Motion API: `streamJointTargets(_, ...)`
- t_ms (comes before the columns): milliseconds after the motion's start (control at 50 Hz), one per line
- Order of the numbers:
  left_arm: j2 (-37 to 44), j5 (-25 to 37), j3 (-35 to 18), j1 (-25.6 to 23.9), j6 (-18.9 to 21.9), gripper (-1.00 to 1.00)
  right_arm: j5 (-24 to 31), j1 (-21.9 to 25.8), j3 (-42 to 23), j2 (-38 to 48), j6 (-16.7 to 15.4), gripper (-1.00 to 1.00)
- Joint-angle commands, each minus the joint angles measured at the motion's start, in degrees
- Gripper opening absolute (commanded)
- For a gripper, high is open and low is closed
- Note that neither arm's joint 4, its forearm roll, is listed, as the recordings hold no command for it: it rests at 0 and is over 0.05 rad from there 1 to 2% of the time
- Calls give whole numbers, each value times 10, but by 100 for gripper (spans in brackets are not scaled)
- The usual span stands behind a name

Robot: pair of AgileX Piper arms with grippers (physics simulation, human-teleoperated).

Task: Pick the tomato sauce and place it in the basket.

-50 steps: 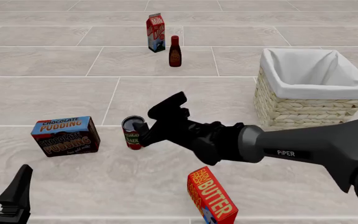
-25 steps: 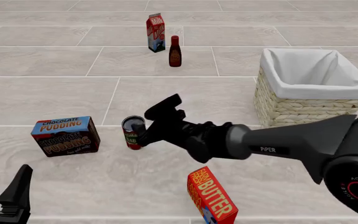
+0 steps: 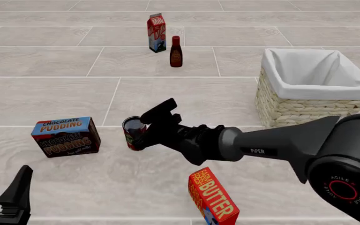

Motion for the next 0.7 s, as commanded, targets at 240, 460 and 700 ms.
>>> streamJointTargets(240, 0, 0, 0, 0, 0, 100, -1, -4, -6, 14, 2, 100)
streamJointTargets(460, 0, 0, 0, 0, 0, 100, 1, -4, -14, 25, 1, 100)
streamJointTargets(700, 0, 0, 0, 0, 0, 100, -1, -2, -22, 39, 4, 100)
